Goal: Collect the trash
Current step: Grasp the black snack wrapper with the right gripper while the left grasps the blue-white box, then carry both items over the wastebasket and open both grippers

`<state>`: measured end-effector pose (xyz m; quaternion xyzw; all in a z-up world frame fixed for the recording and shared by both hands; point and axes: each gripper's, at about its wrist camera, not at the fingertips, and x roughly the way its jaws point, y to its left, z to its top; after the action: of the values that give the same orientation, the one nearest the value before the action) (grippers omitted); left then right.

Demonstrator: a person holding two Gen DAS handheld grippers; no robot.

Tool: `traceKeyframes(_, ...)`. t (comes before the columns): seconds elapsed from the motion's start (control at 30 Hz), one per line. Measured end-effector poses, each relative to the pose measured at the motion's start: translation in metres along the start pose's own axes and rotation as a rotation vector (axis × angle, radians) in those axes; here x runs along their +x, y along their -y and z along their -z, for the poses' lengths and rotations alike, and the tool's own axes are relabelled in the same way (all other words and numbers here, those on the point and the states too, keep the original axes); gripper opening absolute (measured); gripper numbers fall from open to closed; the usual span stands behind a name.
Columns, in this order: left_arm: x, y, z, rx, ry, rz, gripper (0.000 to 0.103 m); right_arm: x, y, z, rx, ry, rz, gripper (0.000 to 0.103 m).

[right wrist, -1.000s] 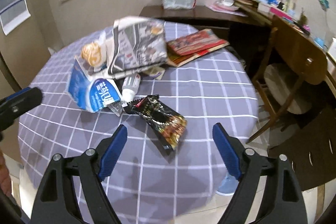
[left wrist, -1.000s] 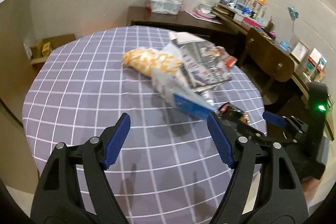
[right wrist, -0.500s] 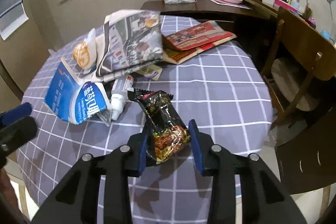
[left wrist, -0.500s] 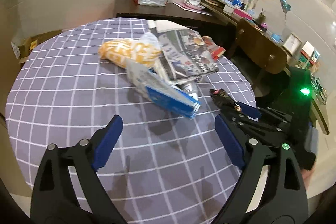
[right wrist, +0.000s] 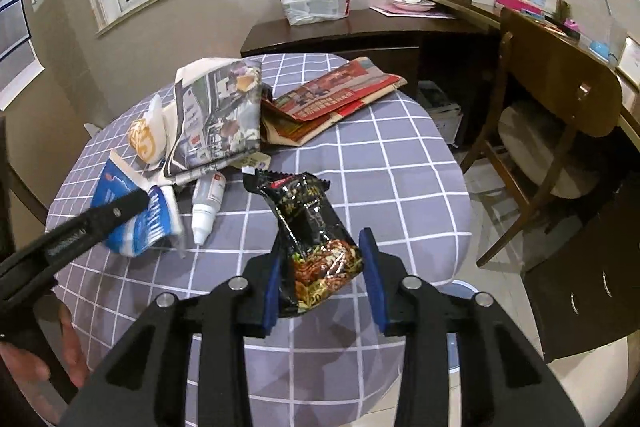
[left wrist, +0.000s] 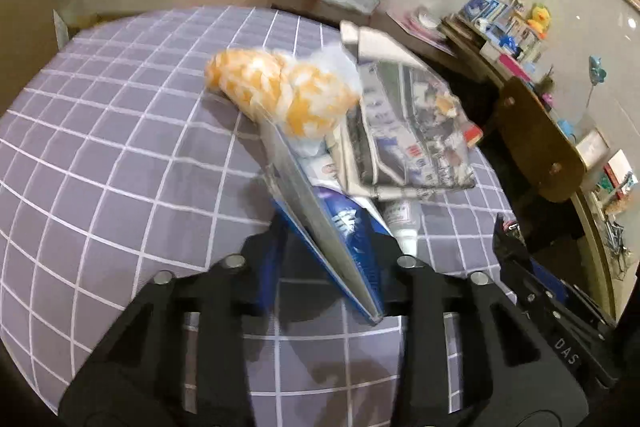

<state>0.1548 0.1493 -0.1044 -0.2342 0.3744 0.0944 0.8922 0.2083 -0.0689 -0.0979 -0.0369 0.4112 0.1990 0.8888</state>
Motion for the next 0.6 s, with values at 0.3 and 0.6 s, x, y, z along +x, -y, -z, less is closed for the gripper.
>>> traceKeyframes(0.3, -0.02, -0.011, -0.001, 0.088, -0.02, -0.017, 0.007, 0.0, -0.009, 0.0, -0.006, -0.011, -0.009, 0.036)
traceKeyframes(0.6, -0.05, 0.005, 0.01, 0.159, 0.004, 0.019, 0.007, -0.02, 0.002, 0.014, 0.038, 0.015, 0.016, 0.036)
